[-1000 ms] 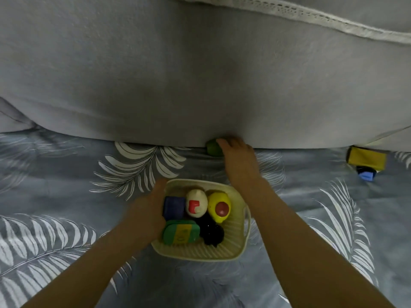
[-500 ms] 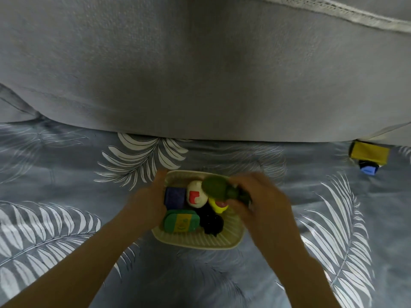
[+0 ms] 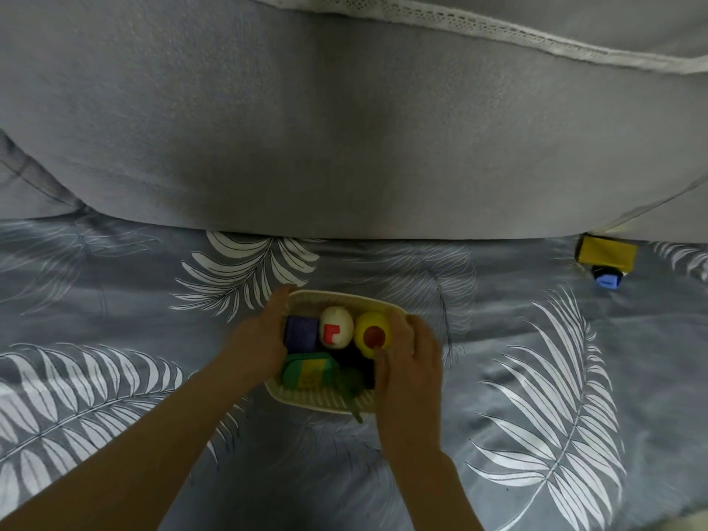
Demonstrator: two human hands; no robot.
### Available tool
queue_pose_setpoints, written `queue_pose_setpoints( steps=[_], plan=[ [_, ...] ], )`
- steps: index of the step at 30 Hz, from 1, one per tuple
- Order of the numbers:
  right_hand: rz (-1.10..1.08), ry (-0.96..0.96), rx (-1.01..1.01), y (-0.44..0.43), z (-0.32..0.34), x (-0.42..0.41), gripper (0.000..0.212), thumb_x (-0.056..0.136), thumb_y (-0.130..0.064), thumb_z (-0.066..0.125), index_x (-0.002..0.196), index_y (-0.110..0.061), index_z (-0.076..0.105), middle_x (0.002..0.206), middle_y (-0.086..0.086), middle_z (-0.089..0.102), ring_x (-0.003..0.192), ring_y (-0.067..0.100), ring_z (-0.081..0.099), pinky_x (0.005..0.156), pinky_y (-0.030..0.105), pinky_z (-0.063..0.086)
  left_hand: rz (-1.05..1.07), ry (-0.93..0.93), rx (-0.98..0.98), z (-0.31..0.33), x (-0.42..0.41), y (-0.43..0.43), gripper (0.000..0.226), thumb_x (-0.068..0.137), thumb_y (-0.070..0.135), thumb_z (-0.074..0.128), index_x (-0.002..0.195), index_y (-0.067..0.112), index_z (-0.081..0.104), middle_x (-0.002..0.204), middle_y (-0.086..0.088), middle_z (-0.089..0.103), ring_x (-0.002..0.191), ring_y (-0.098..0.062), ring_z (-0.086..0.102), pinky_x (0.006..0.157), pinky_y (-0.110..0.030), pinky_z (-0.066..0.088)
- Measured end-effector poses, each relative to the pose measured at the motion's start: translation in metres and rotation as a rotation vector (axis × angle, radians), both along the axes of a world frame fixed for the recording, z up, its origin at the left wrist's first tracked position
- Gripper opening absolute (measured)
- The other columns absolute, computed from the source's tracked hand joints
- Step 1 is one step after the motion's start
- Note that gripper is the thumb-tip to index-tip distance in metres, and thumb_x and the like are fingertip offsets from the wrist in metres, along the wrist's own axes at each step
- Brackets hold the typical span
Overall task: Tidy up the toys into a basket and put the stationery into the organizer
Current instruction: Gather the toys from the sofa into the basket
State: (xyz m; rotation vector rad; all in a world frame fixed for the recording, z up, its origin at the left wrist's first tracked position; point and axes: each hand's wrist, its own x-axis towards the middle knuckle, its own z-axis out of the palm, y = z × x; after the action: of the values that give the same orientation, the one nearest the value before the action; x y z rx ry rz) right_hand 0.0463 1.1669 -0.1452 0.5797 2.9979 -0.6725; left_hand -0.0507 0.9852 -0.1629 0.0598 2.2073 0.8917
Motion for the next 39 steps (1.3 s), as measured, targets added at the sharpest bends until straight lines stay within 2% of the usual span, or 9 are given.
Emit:
queue_pose_setpoints(
  steps=[3, 7, 10, 12, 14, 17, 21, 25, 39],
  plan=[
    [-0.071, -0.202, -0.192, 0.009, 0.005, 0.002, 0.055, 0.101, -0.026, 0.043, 0.147, -0.041, 0.018, 0.152, 0.002, 0.030, 0.127, 0.028, 0.047, 0.100, 0.043, 0.046, 0.157, 0.012, 0.164, -0.012, 0.017, -0.009, 0.060, 0.082, 0.034, 0.050, 0.138, 0.035, 0.029, 0.119, 0.000, 0.058, 0.106, -0.022, 0.060, 0.095, -0.048, 0.049],
    [-0.047, -0.291, -0.202, 0.012, 0.038, -0.008, 0.049, 0.094, -0.064, 0.032, 0.128, -0.033, 0.052, 0.115, -0.001, 0.058, 0.094, 0.013, 0.056, 0.081, 0.025, 0.040, 0.259, -0.005, 0.107, 0.029, 0.040, -0.007, 0.062, 0.085, 0.051, 0.045, 0.142, 0.040, 0.022, 0.125, -0.005, 0.054, 0.113, -0.028, 0.056, 0.101, -0.048, 0.044],
    [-0.029, -0.333, -0.384, 0.013, 0.073, -0.009, 0.050, 0.100, -0.043, 0.042, 0.147, -0.028, 0.032, 0.127, 0.006, 0.055, 0.105, 0.015, 0.058, 0.088, 0.026, 0.047, 0.307, 0.109, 0.003, 0.082, 0.056, -0.008, 0.051, 0.087, 0.067, 0.037, 0.133, 0.046, 0.038, 0.113, -0.008, 0.063, 0.102, -0.025, 0.062, 0.099, -0.049, 0.046],
    [0.057, -0.342, -0.305, 0.019, 0.098, -0.009, 0.056, 0.101, -0.032, 0.042, 0.151, -0.029, 0.017, 0.131, 0.005, 0.051, 0.110, 0.016, 0.056, 0.096, 0.027, 0.043, 0.358, 0.150, 0.039, 0.126, 0.065, -0.004, 0.056, 0.092, 0.051, 0.044, 0.141, 0.054, 0.017, 0.115, -0.001, 0.059, 0.096, -0.018, 0.059, 0.092, -0.040, 0.050],
    [0.001, -0.267, -0.406, 0.020, 0.134, -0.013, 0.038, 0.102, -0.039, 0.033, 0.139, -0.033, 0.037, 0.124, 0.003, 0.057, 0.102, 0.016, 0.059, 0.094, 0.030, 0.046, 0.290, 0.304, -0.013, 0.155, 0.070, -0.004, 0.070, 0.094, 0.035, 0.051, 0.141, 0.055, 0.004, 0.115, 0.003, 0.055, 0.095, -0.016, 0.058, 0.081, -0.030, 0.048],
    [0.007, -0.236, -0.388, 0.033, 0.204, -0.011, 0.040, 0.104, -0.028, 0.024, 0.142, -0.025, 0.036, 0.122, 0.017, 0.059, 0.107, 0.036, 0.057, 0.089, 0.041, 0.047, 0.313, 0.320, -0.032, 0.232, 0.076, 0.009, 0.054, 0.090, 0.055, 0.043, 0.135, 0.058, 0.012, 0.107, 0.006, 0.056, 0.093, -0.014, 0.059, 0.088, -0.035, 0.050],
    [0.110, -0.178, -0.166, 0.051, 0.283, 0.001, 0.040, 0.099, -0.019, 0.042, 0.138, -0.016, 0.035, 0.116, 0.016, 0.060, 0.105, 0.034, 0.059, 0.079, 0.035, 0.044, 0.036, 0.490, -0.209, 0.305, 0.080, 0.019, 0.077, 0.094, 0.026, 0.051, 0.149, 0.028, -0.003, 0.117, -0.015, 0.061, 0.093, -0.025, 0.062, 0.085, -0.035, 0.049],
    [0.115, -0.167, -0.080, 0.064, 0.349, 0.014, 0.037, 0.098, -0.024, 0.048, 0.132, -0.013, 0.040, 0.116, 0.016, 0.060, 0.109, 0.034, 0.059, 0.085, 0.036, 0.046, 0.007, 0.524, -0.309, 0.366, 0.082, 0.033, 0.080, 0.093, 0.018, 0.049, 0.150, 0.028, -0.005, 0.104, -0.016, 0.063, 0.079, -0.023, 0.054, 0.072, -0.030, 0.038],
    [0.276, 0.001, -0.080, 0.212, 0.432, 0.048, 0.034, 0.096, -0.013, 0.042, 0.129, -0.008, 0.049, 0.121, 0.019, 0.060, 0.107, 0.033, 0.058, 0.090, 0.042, 0.050, 0.078, 0.565, -0.470, 0.458, 0.142, 0.181, 0.097, 0.082, 0.006, 0.064, 0.151, 0.023, -0.001, 0.115, -0.025, 0.061, 0.103, -0.038, 0.059, 0.083, -0.039, 0.045]
  ],
)
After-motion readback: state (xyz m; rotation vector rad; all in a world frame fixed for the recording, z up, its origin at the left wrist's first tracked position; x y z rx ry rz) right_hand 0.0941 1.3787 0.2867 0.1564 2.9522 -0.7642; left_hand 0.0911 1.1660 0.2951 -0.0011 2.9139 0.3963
